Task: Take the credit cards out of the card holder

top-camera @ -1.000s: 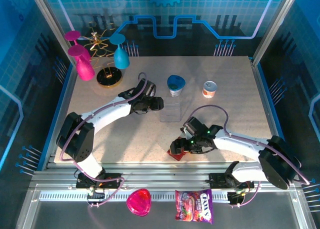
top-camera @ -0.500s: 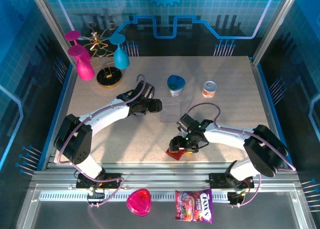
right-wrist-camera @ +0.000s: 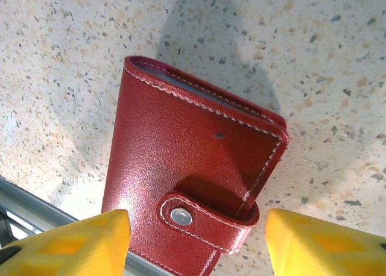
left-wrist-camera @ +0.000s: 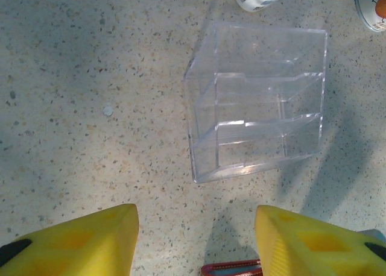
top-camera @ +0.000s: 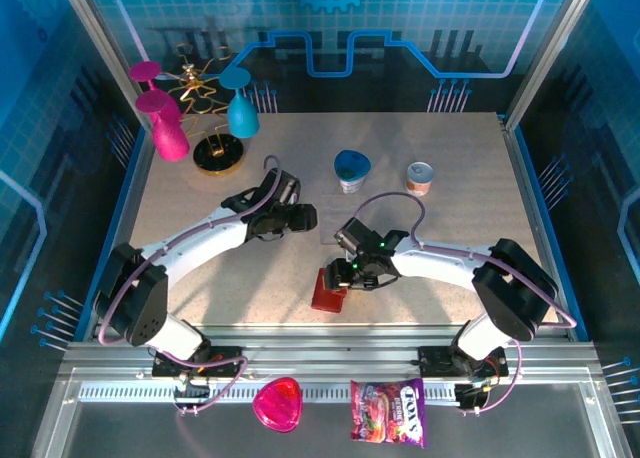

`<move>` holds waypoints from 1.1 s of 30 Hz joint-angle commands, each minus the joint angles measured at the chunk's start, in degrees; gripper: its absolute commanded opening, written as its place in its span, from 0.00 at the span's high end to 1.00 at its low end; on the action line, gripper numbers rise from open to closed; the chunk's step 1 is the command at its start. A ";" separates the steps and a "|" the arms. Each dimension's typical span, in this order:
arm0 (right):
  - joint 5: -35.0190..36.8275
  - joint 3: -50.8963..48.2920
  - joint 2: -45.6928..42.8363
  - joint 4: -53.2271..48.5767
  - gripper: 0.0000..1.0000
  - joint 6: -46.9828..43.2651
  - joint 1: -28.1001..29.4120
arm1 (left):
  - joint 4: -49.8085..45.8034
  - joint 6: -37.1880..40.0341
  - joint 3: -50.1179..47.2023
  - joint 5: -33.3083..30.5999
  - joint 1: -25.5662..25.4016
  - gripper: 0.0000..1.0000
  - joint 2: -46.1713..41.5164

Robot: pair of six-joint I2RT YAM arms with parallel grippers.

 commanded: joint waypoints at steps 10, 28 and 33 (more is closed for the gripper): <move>2.81 5.82 0.75 -3.56 0.43 -3.08 0.13 | 2.66 -8.27 -9.42 11.30 -0.31 0.53 -5.44; 7.50 9.81 0.91 -14.66 0.54 -6.58 4.09 | 23.06 -24.70 -26.62 26.03 -0.75 0.81 -6.31; 10.41 14.01 5.05 -19.39 0.55 -6.78 7.41 | 20.96 -24.84 -28.44 22.61 0.70 0.81 -9.65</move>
